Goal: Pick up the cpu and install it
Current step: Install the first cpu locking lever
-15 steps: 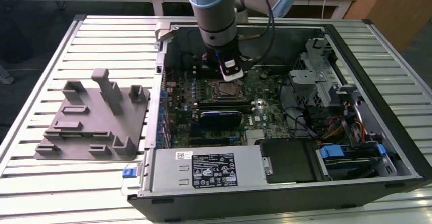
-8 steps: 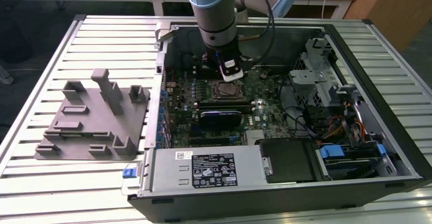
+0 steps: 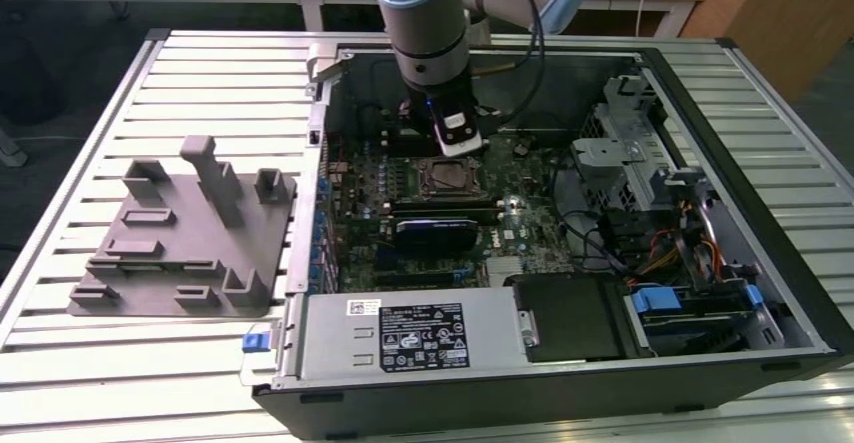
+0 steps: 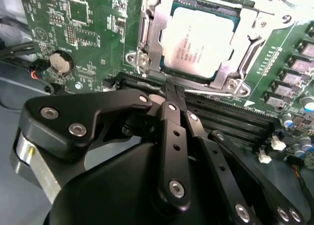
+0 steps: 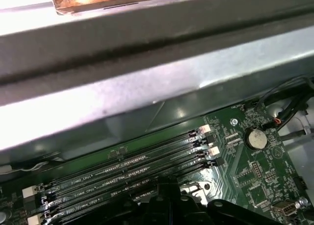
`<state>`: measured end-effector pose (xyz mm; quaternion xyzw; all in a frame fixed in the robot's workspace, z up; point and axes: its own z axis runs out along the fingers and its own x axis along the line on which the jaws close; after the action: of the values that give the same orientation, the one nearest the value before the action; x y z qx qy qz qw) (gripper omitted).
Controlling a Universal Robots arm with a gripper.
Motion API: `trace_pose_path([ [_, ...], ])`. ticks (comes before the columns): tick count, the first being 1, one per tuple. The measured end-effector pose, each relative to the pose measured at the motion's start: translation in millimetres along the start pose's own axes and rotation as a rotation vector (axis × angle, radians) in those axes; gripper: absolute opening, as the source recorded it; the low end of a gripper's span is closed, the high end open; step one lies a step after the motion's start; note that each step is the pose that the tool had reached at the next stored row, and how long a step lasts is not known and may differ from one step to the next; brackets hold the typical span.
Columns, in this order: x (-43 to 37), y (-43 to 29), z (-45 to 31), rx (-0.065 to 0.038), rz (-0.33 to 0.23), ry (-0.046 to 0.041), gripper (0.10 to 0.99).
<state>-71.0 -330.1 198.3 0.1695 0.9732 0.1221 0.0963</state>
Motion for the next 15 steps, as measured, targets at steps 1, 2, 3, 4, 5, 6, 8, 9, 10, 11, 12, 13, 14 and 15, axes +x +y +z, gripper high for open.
trace_pose_path([
  [1, 0.0, 0.1, -0.1, 0.000, 0.001, -0.0003, 0.106],
  [2, -0.1, 0.1, -0.1, 0.000, 0.002, -0.0008, 0.106],
  [3, 0.0, 0.0, -0.1, 0.001, 0.005, -0.0017, 0.106],
  [4, 0.0, 0.0, -0.1, 0.001, 0.009, -0.0028, 0.106],
  [5, 0.0, 0.1, -0.1, 0.002, 0.014, -0.0039, 0.106],
  [6, 0.0, 0.1, 0.0, 0.002, 0.017, -0.0049, 0.106],
  [8, 0.1, 0.2, 0.2, 0.004, 0.026, -0.0072, 0.106],
  [9, 0.2, 0.4, 0.2, 0.004, 0.030, -0.0085, 0.106],
  [10, 0.3, 0.7, 0.3, 0.005, 0.034, -0.0094, 0.106],
  [11, 0.6, 1.3, 0.5, 0.005, 0.036, -0.0101, 0.106],
  [12, 0.8, 1.9, 0.7, 0.006, 0.038, -0.0106, 0.106],
  [13, 1.1, 2.5, 0.9, 0.006, 0.039, -0.0111, 0.106],
  [14, 1.3, 3.0, 1.0, 0.006, 0.041, -0.0115, 0.106],
  [15, 1.4, 3.4, 1.1, 0.006, 0.043, -0.0120, 0.106],
])
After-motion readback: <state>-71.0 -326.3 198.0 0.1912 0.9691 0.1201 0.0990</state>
